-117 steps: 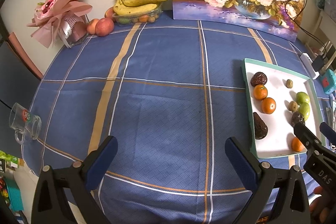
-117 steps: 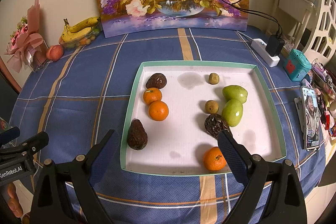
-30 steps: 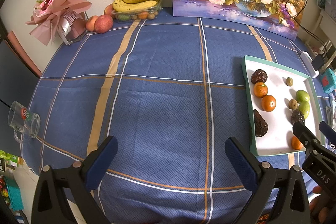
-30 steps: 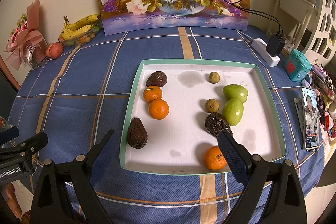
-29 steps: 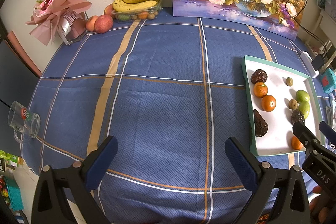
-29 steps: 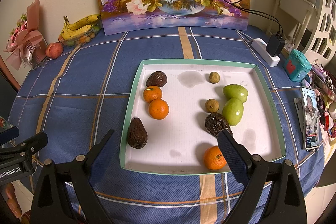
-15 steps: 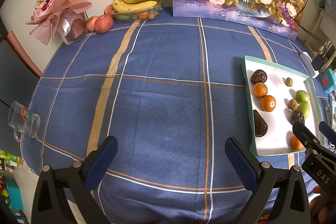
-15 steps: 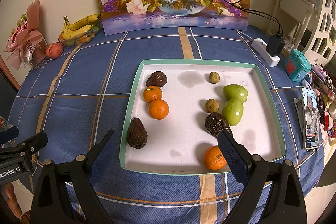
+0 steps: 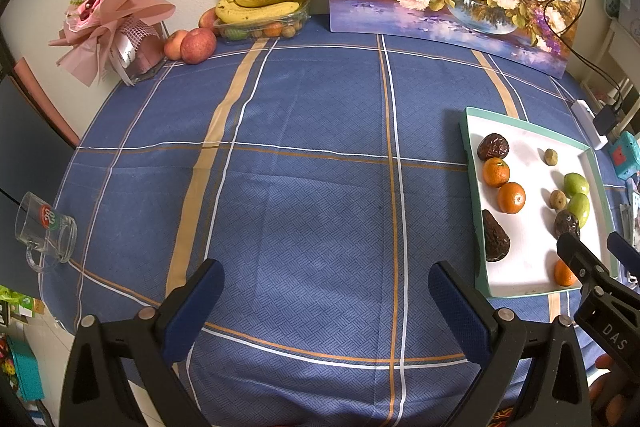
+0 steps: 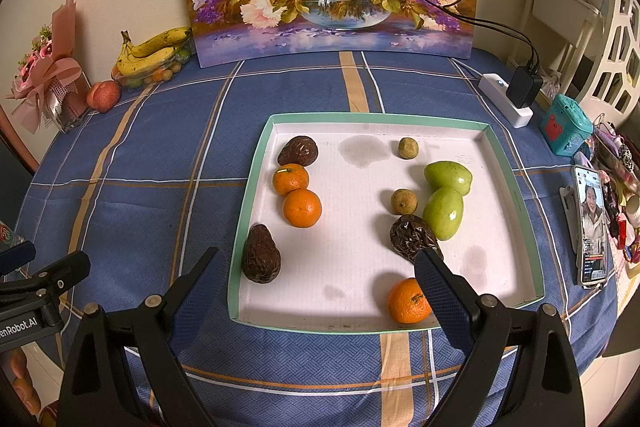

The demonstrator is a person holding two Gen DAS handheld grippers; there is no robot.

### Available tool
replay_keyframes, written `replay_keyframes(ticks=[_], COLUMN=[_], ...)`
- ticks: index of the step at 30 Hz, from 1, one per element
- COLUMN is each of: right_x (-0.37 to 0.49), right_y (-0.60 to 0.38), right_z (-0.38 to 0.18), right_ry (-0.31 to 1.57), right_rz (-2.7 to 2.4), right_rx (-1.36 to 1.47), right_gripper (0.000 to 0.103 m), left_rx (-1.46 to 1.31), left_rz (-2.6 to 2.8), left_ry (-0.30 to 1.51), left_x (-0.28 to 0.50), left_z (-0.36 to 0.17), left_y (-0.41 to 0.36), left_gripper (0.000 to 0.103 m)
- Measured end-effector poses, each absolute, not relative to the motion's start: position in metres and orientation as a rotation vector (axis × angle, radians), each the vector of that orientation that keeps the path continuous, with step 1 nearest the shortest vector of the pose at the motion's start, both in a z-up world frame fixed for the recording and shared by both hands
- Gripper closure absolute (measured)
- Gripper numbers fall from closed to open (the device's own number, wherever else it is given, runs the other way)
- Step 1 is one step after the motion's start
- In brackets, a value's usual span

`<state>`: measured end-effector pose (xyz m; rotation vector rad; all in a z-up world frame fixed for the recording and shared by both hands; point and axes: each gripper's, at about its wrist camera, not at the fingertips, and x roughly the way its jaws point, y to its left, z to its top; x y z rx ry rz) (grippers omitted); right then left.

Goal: Organize fruits

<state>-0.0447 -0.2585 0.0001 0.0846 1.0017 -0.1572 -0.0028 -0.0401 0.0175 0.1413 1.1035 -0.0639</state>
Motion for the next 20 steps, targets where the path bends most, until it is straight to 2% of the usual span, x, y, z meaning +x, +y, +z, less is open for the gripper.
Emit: replay_keyframes(ticks=[20], right_x=[-0.0447], right_y=[-0.2589], right_z=[0.0001], right_ry=[1.002], right_rz=[-0.157], right_rx=[0.084], right_gripper=[0.008], left_rx=[0.133], left_rz=[-0.061], left_ry=[1.103], left_x=[-0.0037], left_z=[0.02], left_y=[-0.0391], left_gripper=[0.0])
